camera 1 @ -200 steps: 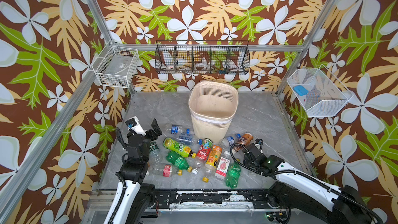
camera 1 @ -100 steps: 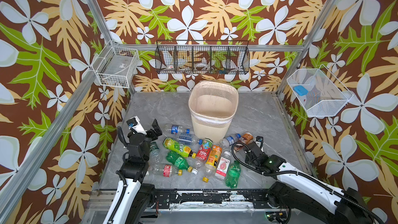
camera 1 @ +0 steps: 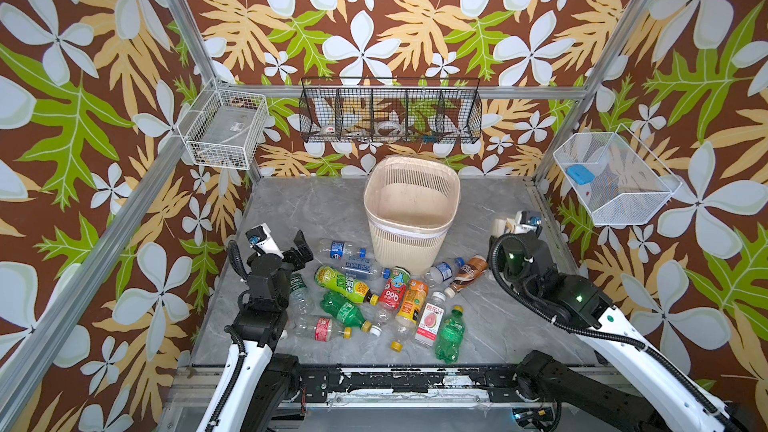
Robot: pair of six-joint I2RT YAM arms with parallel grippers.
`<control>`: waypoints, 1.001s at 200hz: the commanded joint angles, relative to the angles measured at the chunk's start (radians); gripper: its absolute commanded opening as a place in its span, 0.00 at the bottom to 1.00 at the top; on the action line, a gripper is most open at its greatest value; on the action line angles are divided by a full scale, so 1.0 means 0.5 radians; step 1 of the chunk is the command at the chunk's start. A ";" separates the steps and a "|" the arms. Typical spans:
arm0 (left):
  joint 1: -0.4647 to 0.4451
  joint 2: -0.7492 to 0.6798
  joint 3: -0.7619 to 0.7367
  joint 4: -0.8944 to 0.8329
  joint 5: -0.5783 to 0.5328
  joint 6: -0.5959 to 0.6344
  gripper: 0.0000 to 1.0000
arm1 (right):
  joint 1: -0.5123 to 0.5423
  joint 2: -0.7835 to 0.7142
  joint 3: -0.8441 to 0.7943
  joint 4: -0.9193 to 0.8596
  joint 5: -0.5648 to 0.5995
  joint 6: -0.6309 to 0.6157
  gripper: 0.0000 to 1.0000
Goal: Throw the plastic bottles in the bin
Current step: 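Lift the crane-label bottle over the bin and open the right gripper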
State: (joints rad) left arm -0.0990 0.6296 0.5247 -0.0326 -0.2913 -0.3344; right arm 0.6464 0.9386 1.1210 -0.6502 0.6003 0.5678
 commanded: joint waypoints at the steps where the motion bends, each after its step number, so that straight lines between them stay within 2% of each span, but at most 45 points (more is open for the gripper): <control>1: 0.002 0.005 0.018 0.019 -0.028 -0.003 1.00 | -0.001 0.188 0.333 0.226 -0.013 -0.397 0.48; 31: 0.002 0.020 0.024 0.007 -0.040 -0.002 1.00 | 0.001 0.588 0.827 0.445 -0.311 -0.657 0.48; 56: 0.002 0.030 0.027 -0.002 -0.045 -0.002 1.00 | 0.002 0.980 1.218 0.431 -0.566 -0.762 0.49; 85: 0.002 0.053 0.036 -0.010 -0.045 -0.009 1.00 | 0.002 1.333 1.479 0.349 -0.693 -0.876 0.49; 129: 0.002 0.084 0.055 -0.029 -0.049 -0.013 1.00 | -0.030 1.570 1.519 0.330 -0.786 -0.958 0.50; 200: 0.002 0.123 0.079 -0.063 -0.065 -0.023 1.00 | -0.050 1.648 1.458 0.337 -0.825 -0.943 0.51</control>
State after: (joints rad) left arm -0.0990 0.6838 0.5503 -0.0540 -0.3099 -0.3408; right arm 0.6216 1.7588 1.8496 -0.4938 0.1970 0.0998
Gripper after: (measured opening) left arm 0.999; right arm 0.537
